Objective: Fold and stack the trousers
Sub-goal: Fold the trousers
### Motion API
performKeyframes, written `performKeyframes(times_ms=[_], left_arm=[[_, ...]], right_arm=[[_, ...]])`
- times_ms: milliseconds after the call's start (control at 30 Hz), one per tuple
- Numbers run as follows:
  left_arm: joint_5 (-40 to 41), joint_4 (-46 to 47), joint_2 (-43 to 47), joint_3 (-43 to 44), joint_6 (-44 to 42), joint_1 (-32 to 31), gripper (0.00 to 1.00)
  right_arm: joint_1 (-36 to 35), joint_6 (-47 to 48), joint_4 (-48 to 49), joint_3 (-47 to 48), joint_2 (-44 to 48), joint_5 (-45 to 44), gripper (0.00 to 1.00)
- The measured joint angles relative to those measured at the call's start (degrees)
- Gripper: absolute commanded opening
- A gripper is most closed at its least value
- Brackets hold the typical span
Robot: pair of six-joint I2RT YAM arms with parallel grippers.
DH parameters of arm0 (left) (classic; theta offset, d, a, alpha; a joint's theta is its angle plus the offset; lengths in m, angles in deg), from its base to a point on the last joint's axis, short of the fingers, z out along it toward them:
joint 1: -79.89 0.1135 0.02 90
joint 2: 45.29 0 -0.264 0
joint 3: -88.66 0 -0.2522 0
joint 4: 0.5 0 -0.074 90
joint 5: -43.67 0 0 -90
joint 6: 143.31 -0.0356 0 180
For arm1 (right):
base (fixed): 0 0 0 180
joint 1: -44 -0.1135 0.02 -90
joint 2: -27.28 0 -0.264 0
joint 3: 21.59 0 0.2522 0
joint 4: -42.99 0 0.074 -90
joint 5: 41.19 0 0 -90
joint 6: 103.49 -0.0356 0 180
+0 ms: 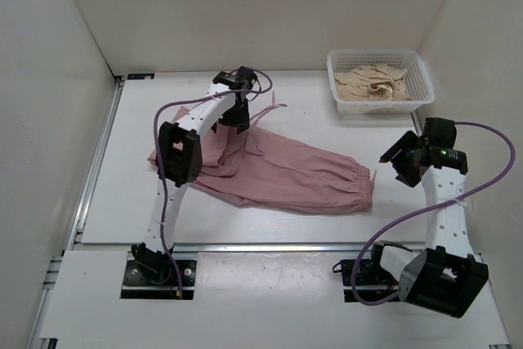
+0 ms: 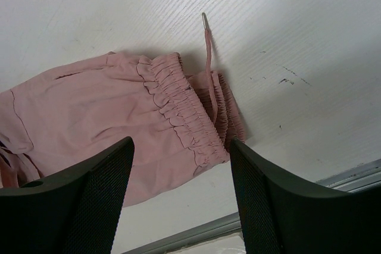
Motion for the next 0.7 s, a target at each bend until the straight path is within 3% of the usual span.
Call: performKeyframes(times_ms=[267,467,500,533,567,700], left_arm=[[3.1,1.4,-4.4,0.0,3.8,2.1,0.62],[4.1,2.5,-4.3,0.1,4.3,2.8,0.61],[4.1,2.7,-4.3,0.2,4.4,2.8,0.48],[4.2,2.8,-4.3,0.5,4.5,2.9,0.21],[4.3,2.8,-4.3,0.9,4.8,2.9,0.1],[4.4,2.3,-4.3,4.2,3.8,3.0,0.1]], right_arm=[[0.0,0.1,0.0,0.0,-0.2,0.1,0.71],[-0.2,0.2,0.0,0.0,-1.0,0.2,0.71],[-0.2,0.2,0.0,0.0,-1.1,0.3,0.71],[-0.2,0.2,0.0,0.0,-1.1,0.4,0.71],[-0.3,0.2,0.0,0.0,-1.1,0.5,0.71],[-0.4,0.2,0.0,0.0,-1.2,0.7,0.71]])
